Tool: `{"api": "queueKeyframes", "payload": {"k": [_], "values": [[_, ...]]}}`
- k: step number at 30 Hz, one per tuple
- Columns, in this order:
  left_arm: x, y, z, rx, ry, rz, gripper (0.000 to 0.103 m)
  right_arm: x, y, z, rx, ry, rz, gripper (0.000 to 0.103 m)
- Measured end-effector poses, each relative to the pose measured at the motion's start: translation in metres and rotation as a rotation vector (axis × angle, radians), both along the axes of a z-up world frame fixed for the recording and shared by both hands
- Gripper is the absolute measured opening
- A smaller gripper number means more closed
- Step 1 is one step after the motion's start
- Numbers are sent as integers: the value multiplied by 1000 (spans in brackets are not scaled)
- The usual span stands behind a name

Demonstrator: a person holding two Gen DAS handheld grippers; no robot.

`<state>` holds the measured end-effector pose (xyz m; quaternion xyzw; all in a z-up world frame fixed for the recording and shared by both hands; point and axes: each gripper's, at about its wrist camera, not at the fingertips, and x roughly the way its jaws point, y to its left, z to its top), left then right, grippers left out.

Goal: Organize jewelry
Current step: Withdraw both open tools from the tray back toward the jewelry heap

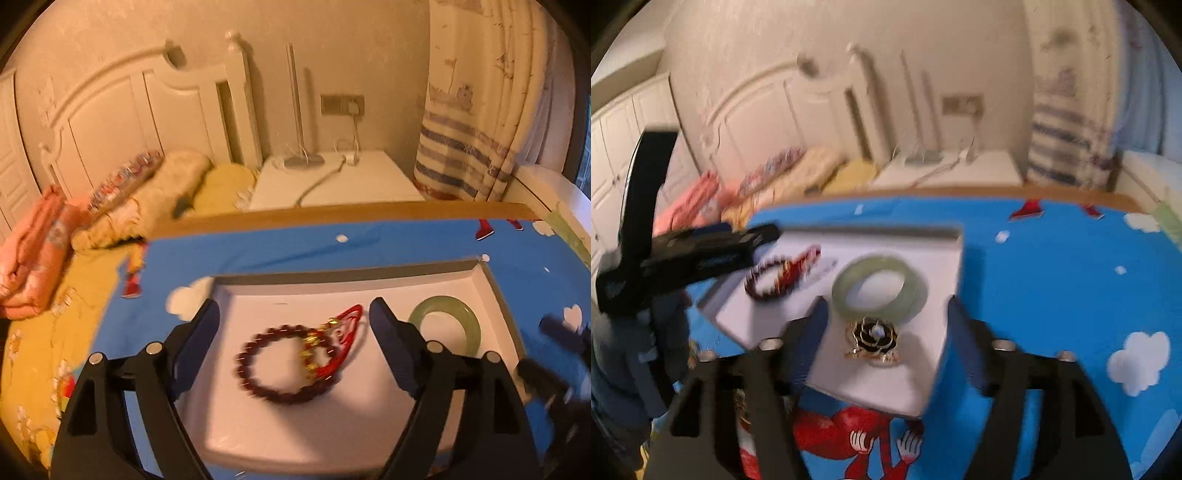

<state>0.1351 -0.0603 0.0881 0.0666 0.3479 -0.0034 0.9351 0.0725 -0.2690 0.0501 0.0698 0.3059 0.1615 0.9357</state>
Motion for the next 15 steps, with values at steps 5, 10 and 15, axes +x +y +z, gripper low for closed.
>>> {"api": "queueKeyframes", "payload": {"k": [5, 10, 15], "values": [[-51, 25, 25, 134, -107, 69, 98, -25, 11, 17, -43, -76, 20, 66], [-97, 67, 18, 124, -62, 146, 99, -41, 11, 14, -55, -61, 2, 66], [-143, 105, -12, 47, 4, 191, 101, -61, 15, -3, -79, -11, 25, 66]]}}
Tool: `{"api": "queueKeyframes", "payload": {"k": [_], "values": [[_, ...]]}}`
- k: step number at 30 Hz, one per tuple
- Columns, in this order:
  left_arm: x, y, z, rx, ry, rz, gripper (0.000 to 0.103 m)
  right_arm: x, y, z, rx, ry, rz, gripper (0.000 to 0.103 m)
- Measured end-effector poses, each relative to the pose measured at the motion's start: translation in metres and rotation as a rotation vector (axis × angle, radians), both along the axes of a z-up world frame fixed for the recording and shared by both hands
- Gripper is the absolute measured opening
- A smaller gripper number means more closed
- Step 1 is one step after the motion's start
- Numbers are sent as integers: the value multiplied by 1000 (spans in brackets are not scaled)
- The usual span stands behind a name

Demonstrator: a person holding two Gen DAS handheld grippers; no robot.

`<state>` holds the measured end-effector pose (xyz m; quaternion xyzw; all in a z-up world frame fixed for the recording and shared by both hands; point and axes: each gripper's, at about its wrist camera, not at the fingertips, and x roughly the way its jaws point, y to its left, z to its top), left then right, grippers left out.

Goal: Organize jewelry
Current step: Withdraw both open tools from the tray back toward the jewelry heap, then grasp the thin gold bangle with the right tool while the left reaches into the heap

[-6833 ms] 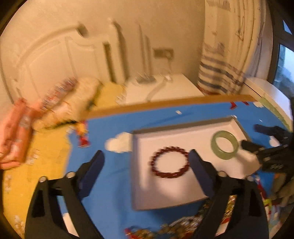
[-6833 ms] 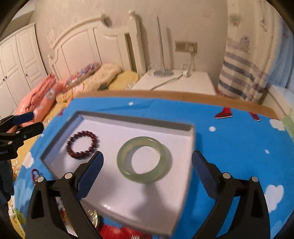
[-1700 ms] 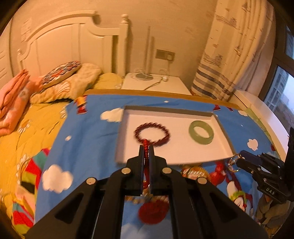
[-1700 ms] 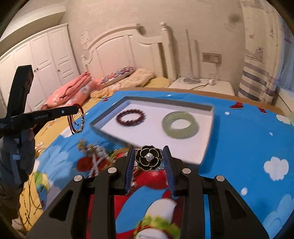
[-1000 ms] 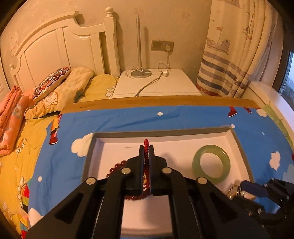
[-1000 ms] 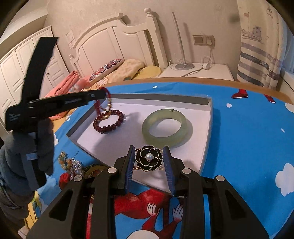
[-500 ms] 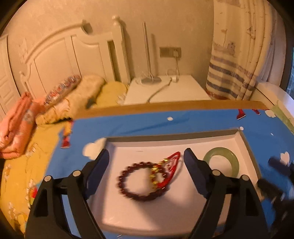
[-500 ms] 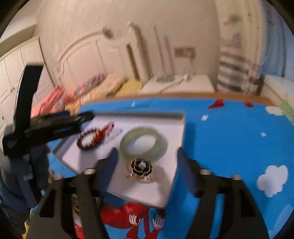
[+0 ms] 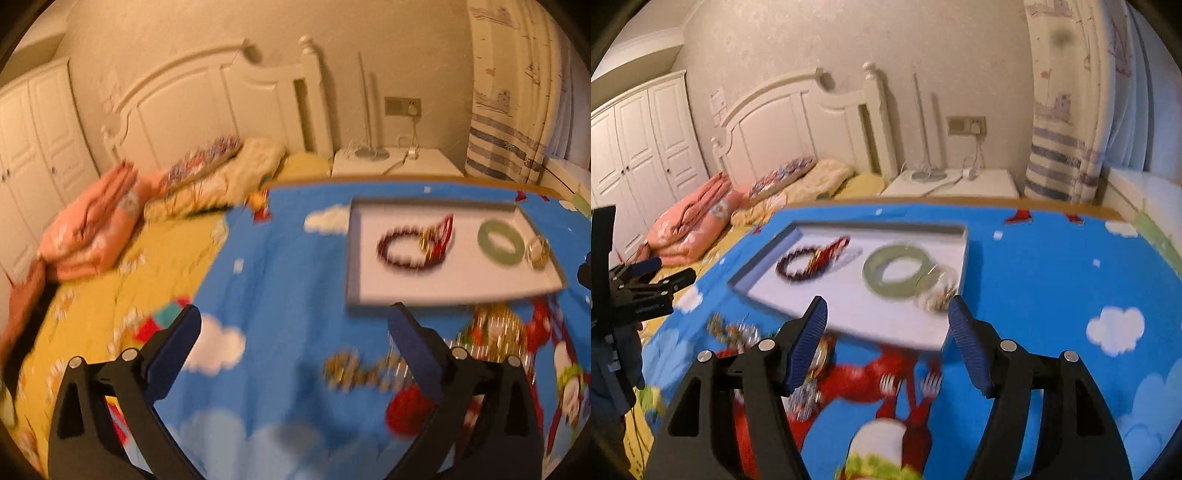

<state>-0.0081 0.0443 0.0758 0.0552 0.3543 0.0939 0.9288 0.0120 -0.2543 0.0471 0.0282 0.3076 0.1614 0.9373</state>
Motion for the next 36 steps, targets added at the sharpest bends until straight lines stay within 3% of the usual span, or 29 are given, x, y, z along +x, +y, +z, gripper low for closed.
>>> {"api": "queueKeyframes", "payload": {"k": [4, 10, 16, 28, 36], "values": [[-23, 10, -33, -41, 77, 0, 101, -12, 8, -14, -8, 40, 22, 66], [-39, 14, -59, -72, 113, -13, 101, -22, 26, -25, -58, 51, 41, 66], [-36, 20, -63, -145, 121, -32, 101, -25, 38, -26, -70, 58, 67, 66], [-45, 26, -52, -205, 39, -32, 101, -18, 75, -26, -85, 77, 150, 65], [-42, 28, -54, -229, 55, -45, 101, -12, 96, -28, -115, 105, 219, 54]]}}
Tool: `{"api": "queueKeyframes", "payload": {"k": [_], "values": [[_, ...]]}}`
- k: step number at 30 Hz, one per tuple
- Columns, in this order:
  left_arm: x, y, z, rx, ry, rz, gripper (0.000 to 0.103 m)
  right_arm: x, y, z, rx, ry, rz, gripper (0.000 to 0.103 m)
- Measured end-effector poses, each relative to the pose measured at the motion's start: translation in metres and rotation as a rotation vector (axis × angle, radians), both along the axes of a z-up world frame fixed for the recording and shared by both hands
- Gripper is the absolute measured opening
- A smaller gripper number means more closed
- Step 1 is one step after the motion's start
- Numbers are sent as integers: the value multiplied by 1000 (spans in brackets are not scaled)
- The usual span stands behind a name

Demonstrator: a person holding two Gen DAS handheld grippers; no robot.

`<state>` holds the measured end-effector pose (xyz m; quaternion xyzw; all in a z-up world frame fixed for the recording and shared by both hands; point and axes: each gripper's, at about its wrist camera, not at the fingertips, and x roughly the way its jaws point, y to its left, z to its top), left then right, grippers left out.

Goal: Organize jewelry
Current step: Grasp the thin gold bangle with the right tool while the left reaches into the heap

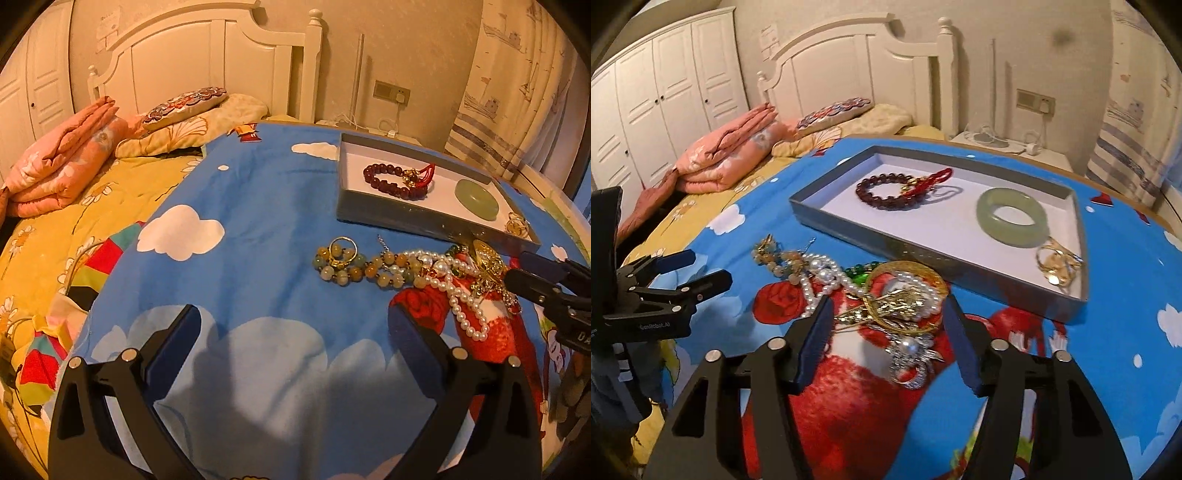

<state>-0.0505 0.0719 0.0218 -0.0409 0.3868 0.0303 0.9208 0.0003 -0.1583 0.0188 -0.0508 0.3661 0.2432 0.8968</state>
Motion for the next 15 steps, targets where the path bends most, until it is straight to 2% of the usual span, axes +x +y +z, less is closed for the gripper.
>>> {"api": "queueKeyframes", "payload": {"k": [8, 12, 15], "values": [[1, 2, -1, -21, 6, -4, 101, 15, 23, 6, -34, 8, 43, 42], [1, 3, -1, -27, 4, -4, 101, 30, 28, 3, -52, 66, 36, 31], [1, 3, -1, -30, 4, -6, 101, 39, 32, -2, -79, 115, 20, 27]]}}
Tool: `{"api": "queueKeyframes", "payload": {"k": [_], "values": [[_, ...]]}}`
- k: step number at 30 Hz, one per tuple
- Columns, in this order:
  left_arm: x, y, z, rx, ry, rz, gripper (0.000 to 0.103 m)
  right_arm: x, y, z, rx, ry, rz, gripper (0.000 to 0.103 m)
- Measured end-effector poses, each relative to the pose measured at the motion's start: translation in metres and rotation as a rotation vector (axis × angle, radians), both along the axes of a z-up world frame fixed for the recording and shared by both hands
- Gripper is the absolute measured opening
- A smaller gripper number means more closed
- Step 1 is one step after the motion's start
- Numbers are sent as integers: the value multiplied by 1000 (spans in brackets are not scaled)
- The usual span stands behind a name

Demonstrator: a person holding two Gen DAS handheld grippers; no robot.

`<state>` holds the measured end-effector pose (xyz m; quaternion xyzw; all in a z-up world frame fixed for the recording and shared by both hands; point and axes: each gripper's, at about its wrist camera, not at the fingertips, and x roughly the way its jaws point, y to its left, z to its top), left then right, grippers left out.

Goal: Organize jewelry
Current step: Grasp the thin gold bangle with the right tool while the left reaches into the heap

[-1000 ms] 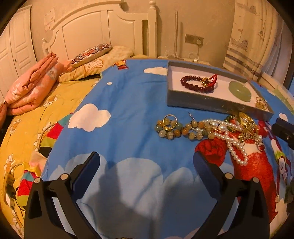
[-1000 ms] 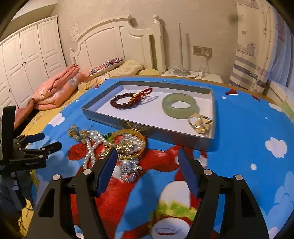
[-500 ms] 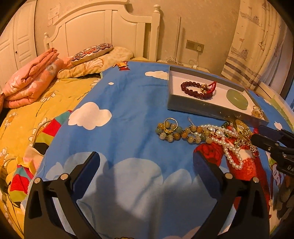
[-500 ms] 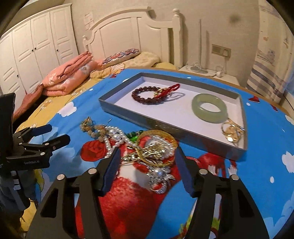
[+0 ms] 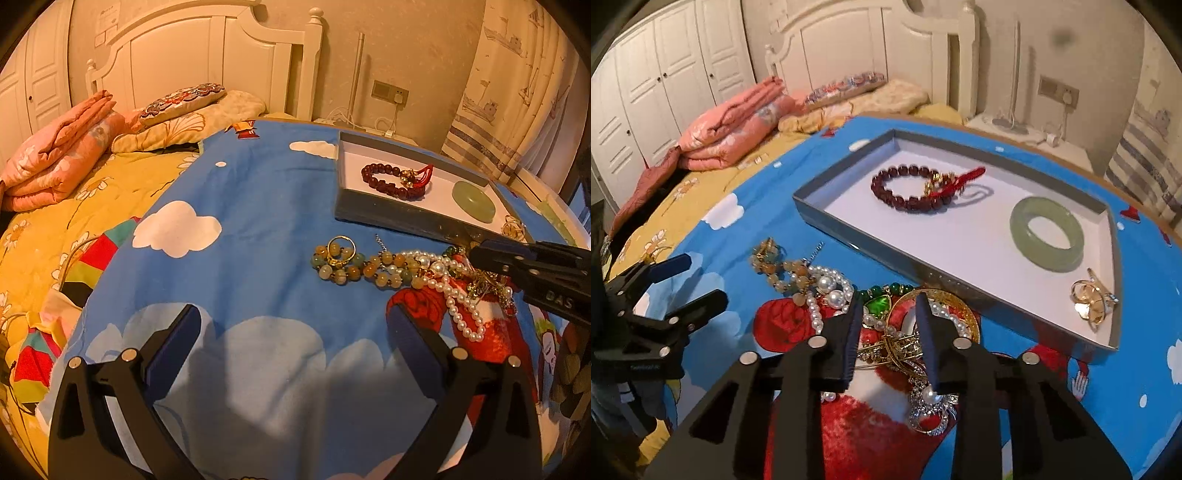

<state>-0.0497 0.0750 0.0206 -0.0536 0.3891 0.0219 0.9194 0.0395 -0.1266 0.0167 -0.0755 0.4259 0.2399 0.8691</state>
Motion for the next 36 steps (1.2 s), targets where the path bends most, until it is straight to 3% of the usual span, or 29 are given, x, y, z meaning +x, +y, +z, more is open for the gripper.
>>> {"api": "queueKeyframes", "payload": {"k": [12, 14, 20, 26, 36], "values": [[1, 0, 0, -3, 2, -1, 101, 10, 23, -5, -173, 59, 8, 23], [1, 1, 0, -9, 2, 0, 101, 7, 24, -4, -176, 39, 14, 15], [1, 1, 0, -16, 6, 1, 101, -8, 11, 8, -118, -62, 25, 11], [2, 1, -1, -17, 14, 6, 101, -20, -22, 30, 4, -145, -25, 10], [5, -1, -4, 5, 43, 9, 101, -42, -70, 21, 55, -118, -94, 10]]}}
